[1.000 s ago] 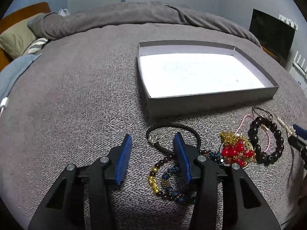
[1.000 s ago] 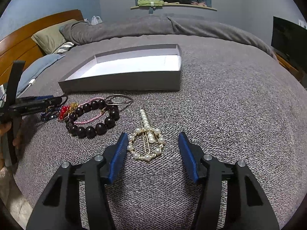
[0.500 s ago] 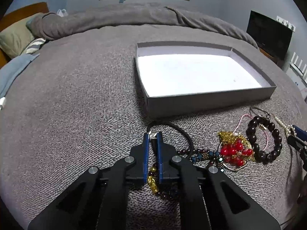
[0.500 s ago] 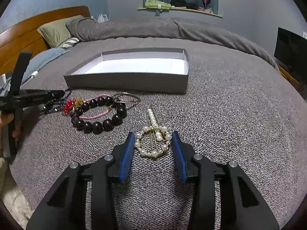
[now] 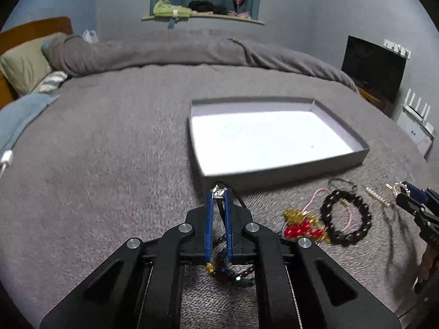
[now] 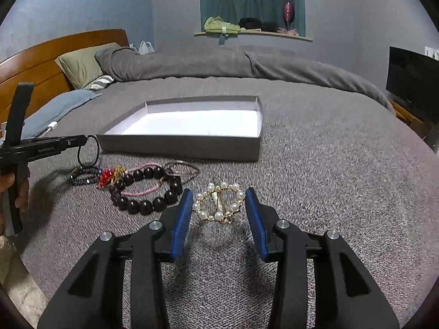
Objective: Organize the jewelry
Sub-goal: 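Carry both items into the box lid and open both tools to release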
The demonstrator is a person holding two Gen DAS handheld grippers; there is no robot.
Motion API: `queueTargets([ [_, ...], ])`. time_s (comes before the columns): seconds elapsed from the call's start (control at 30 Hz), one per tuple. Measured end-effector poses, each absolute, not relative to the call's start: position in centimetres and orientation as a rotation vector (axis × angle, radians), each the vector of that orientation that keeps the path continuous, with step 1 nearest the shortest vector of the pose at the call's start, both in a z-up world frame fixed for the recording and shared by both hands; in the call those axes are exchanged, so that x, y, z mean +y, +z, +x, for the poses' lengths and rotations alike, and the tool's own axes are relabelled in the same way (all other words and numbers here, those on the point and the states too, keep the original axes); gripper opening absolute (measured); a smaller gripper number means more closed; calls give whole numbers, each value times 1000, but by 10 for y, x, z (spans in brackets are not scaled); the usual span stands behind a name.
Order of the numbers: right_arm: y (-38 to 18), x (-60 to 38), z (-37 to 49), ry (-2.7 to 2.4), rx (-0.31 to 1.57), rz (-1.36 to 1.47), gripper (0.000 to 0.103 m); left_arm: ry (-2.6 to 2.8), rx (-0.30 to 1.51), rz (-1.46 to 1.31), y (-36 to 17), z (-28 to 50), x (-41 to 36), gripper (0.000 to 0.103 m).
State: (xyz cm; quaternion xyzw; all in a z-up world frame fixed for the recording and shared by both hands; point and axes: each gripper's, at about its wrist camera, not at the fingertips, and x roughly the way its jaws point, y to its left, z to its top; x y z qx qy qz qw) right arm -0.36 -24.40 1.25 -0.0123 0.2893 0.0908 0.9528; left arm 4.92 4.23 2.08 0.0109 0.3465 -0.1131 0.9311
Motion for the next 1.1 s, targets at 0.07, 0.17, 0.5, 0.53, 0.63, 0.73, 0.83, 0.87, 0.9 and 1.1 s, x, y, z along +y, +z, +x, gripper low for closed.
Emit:
queueTargets([
  [0.07, 21, -244, -2, 182, 563, -21, 40, -247, 688, 22, 31, 48, 40, 9],
  [0.17, 33, -246, 9, 175, 541, -8, 40, -267, 668, 41, 45, 52, 34, 9],
  [0.5, 57, -263, 93, 166, 541, 86, 40, -293, 679, 32, 61, 123, 24, 9],
  [0.53, 57, -264, 106, 159, 548, 94, 40, -284, 681, 33, 60, 134, 22, 9],
  [0.63, 53, -261, 132, 136, 555, 61, 40, -277, 698, 32, 54, 160, 16, 9],
  [0.73, 44, -254, 151, 142, 576, 35, 40, -276, 735, 26, 44, 191, 13, 9],
  [0.83, 34, -245, 164, 173, 614, 13, 40, -281, 781, 12, 35, 215, 14, 9],
  [0.87, 29, -242, 167, 186, 632, 6, 40, -283, 803, 13, 31, 224, 14, 9],
  [0.9, 27, -242, 169, 194, 644, 4, 40, -277, 816, 23, 28, 230, 13, 9],
  [1.1, 7, -238, 174, 234, 745, -7, 40, -222, 872, 73, 9, 252, 12, 9],
])
